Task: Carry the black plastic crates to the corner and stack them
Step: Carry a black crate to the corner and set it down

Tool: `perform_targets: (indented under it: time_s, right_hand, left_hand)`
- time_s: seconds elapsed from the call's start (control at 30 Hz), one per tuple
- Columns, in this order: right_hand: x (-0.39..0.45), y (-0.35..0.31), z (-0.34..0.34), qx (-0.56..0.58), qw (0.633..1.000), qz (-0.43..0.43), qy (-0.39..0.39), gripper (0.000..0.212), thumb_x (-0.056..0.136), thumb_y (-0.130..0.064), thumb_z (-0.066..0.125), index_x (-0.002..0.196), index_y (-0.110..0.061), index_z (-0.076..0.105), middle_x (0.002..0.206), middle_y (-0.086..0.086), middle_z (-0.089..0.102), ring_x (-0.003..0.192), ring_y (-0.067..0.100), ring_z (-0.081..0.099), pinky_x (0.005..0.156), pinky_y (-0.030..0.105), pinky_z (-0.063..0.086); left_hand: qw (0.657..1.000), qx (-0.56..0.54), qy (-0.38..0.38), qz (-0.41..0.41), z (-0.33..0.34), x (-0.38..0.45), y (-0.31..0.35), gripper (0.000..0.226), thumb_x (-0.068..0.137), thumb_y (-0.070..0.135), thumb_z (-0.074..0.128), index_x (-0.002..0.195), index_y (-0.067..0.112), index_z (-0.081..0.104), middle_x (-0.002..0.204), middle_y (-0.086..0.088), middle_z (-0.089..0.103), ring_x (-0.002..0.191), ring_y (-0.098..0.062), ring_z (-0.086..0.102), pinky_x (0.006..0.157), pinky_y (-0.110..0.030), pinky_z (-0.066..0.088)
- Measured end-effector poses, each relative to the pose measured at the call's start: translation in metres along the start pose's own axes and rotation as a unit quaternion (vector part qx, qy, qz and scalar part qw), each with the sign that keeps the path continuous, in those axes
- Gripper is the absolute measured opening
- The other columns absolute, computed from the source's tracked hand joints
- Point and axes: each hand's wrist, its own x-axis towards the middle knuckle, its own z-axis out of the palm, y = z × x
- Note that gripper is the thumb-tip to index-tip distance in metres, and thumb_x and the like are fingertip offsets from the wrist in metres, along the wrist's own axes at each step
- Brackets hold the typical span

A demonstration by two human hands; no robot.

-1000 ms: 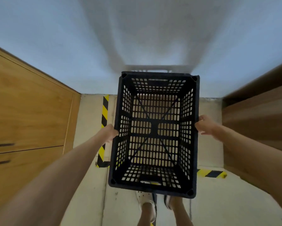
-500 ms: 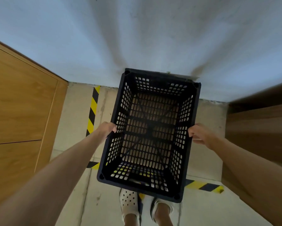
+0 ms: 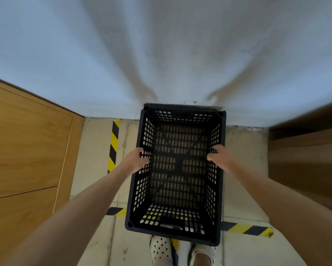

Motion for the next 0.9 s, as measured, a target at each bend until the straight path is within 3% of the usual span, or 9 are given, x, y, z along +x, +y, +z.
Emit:
perform_targets:
  time_s: [0.07, 0.17, 0.33, 0.43, 0.6, 0.9]
  right_hand:
    - [-0.016, -0.029, -0.01, -0.056, 0.997, -0.053, -0.029, 0.059, 0.094, -0.023, 0.055, 0.147, -0.011, 0.035, 0.147, 0.012, 0.042, 0.132, 0.029, 0.043, 0.102, 0.035, 0.037]
    - [-0.052, -0.075, -0.045, -0.15, 0.98, -0.124, -0.047, 0.049, 0.097, -0.027, 0.053, 0.142, -0.014, 0.042, 0.141, 0.01, 0.048, 0.122, 0.027, 0.052, 0.094, 0.032, 0.043]
    - [-0.145, -0.124, -0.116, -0.347, 0.91, -0.227, 0.012, 0.045, 0.097, -0.023, 0.047, 0.142, -0.016, 0.041, 0.139, 0.009, 0.049, 0.122, 0.028, 0.052, 0.1, 0.038, 0.045]
    - [-0.203, -0.133, -0.15, -0.417, 0.878, -0.233, 0.034, 0.045, 0.096, -0.025, 0.047, 0.139, -0.02, 0.04, 0.128, 0.007, 0.052, 0.114, 0.026, 0.053, 0.093, 0.037, 0.047]
    - [-0.297, -0.138, -0.198, -0.478, 0.846, -0.215, 0.1, 0.044, 0.095, -0.025, 0.047, 0.138, -0.019, 0.039, 0.131, 0.007, 0.051, 0.119, 0.027, 0.052, 0.092, 0.039, 0.047]
    - [-0.433, -0.119, -0.199, -0.474, 0.829, -0.18, 0.234, 0.047, 0.096, -0.022, 0.047, 0.141, -0.02, 0.036, 0.134, 0.008, 0.05, 0.116, 0.028, 0.053, 0.085, 0.038, 0.049]
  left_hand:
    - [0.997, 0.051, -0.005, 0.054, -0.016, -0.019, 0.027, 0.061, 0.097, 0.021, 0.056, 0.151, 0.015, 0.031, 0.146, -0.015, 0.045, 0.118, -0.029, 0.054, 0.095, -0.035, 0.043]
    - [0.984, 0.113, 0.003, 0.136, -0.046, -0.053, 0.065, 0.06, 0.095, 0.025, 0.058, 0.15, 0.021, 0.033, 0.146, -0.012, 0.044, 0.127, -0.029, 0.05, 0.101, -0.038, 0.043]
    - [0.954, 0.205, 0.027, 0.218, -0.099, -0.132, 0.12, 0.058, 0.093, 0.035, 0.058, 0.147, 0.029, 0.036, 0.14, -0.008, 0.049, 0.123, -0.028, 0.052, 0.101, -0.042, 0.046]
    - [0.927, 0.274, 0.061, 0.247, -0.127, -0.187, 0.144, 0.06, 0.092, 0.04, 0.058, 0.147, 0.033, 0.034, 0.144, -0.002, 0.045, 0.129, -0.027, 0.046, 0.102, -0.046, 0.044]
    - [0.884, 0.326, 0.133, 0.309, -0.165, -0.275, 0.174, 0.053, 0.093, 0.041, 0.055, 0.143, 0.036, 0.039, 0.145, 0.005, 0.046, 0.129, -0.023, 0.046, 0.099, -0.041, 0.043]
    - [0.802, 0.428, 0.182, 0.374, -0.206, -0.371, 0.178, 0.06, 0.089, 0.036, 0.06, 0.145, 0.033, 0.038, 0.147, 0.002, 0.044, 0.127, -0.025, 0.048, 0.095, -0.04, 0.043]
